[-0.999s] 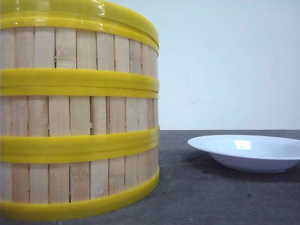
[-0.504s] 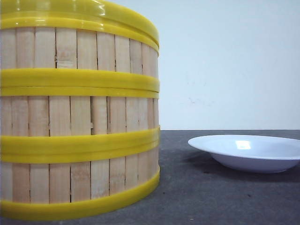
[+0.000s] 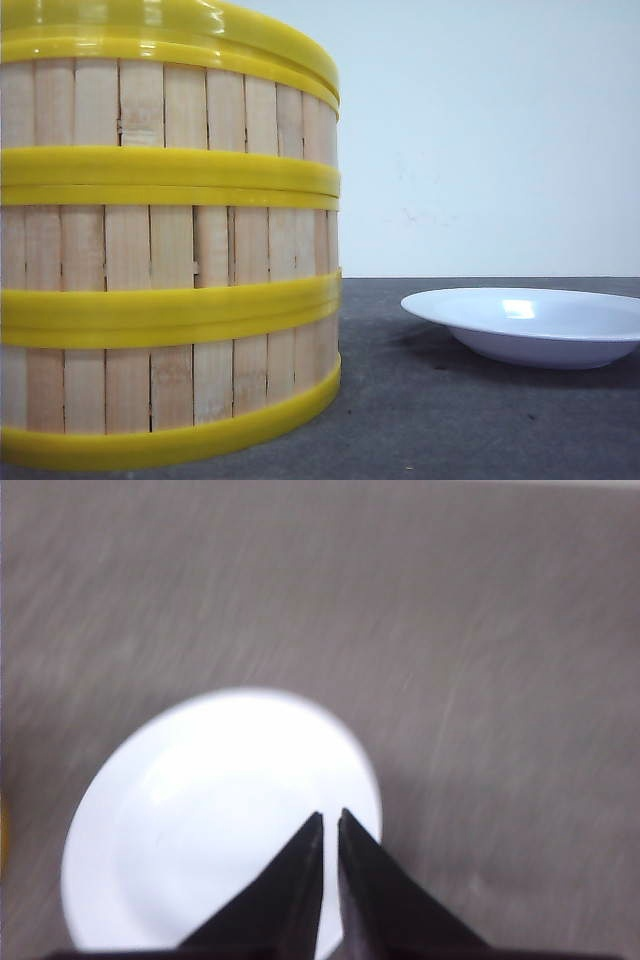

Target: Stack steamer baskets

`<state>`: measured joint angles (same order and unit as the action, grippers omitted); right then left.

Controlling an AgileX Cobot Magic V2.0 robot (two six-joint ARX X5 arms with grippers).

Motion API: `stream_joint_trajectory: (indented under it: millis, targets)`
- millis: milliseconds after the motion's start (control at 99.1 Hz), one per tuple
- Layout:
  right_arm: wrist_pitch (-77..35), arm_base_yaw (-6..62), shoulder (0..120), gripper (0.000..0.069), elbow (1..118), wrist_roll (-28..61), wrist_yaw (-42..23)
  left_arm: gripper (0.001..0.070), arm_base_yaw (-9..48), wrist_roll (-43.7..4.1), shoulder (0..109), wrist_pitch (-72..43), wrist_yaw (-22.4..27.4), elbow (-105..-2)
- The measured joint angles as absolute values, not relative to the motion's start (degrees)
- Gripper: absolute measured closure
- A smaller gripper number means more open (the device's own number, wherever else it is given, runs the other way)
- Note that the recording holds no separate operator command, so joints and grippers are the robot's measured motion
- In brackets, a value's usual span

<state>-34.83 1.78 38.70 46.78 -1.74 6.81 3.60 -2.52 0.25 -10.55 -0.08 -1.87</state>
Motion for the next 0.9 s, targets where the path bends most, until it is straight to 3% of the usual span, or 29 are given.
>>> stream_joint_trajectory:
  millis: [232, 535, 676, 898]
  targets:
    - [-17.2, 1.8, 21.8, 0.0671, 28.4, -1.7, 6.2, 0.0695, 3.6, -2.5, 0.3, -10.5, -0.1, -1.9]
    - [-14.8, 1.8, 3.5, 0.0671, 8.1, -1.7, 6.1, 0.0695, 3.6, -2.5, 0.3, -10.5, -0.1, -1.9]
    - [-9.8, 2.0, 0.0, 0.0671, 1.2, -2.0, 6.1, 0.0695, 3.6, -2.5, 0.3, -10.5, -0.1, -1.9]
    - [-9.8, 3.3, 0.2, 0.0672, 1.0, -2.8, 5.8, 0.0695, 3.6, -2.5, 0.3, -10.5, -0.1, -1.9]
